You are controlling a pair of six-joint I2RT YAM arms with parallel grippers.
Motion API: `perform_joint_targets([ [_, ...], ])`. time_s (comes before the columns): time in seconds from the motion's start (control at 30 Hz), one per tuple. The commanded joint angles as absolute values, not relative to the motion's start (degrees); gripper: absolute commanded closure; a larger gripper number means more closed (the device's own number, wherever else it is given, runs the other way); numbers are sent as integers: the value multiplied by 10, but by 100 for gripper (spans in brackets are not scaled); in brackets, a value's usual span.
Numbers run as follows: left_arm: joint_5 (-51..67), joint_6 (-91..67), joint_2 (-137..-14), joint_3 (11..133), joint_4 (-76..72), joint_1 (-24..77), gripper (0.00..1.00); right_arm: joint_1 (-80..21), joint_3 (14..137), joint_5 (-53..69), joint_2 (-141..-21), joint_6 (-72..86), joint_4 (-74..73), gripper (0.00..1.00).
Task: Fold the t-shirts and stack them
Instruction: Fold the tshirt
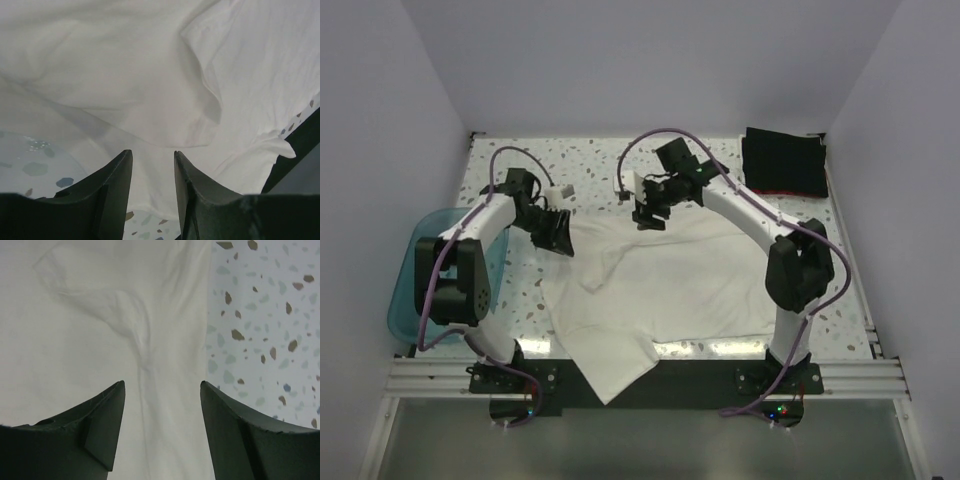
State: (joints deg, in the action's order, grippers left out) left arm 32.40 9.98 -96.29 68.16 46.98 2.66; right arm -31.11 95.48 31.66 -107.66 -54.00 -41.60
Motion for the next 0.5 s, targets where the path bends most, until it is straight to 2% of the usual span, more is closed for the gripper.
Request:
perform_joint_targets([
  [0.0,374,91,-930,658,475,23,56,-340,947,395,-1111,-522,-332,34],
  [0.23,460,167,-923,686,498,-47,54,-403,976,413,-1194,-554,-313,28],
  [0.47,447,324,-804,610,477,-21,42,-417,1012,412,-1251,-615,-386,30],
])
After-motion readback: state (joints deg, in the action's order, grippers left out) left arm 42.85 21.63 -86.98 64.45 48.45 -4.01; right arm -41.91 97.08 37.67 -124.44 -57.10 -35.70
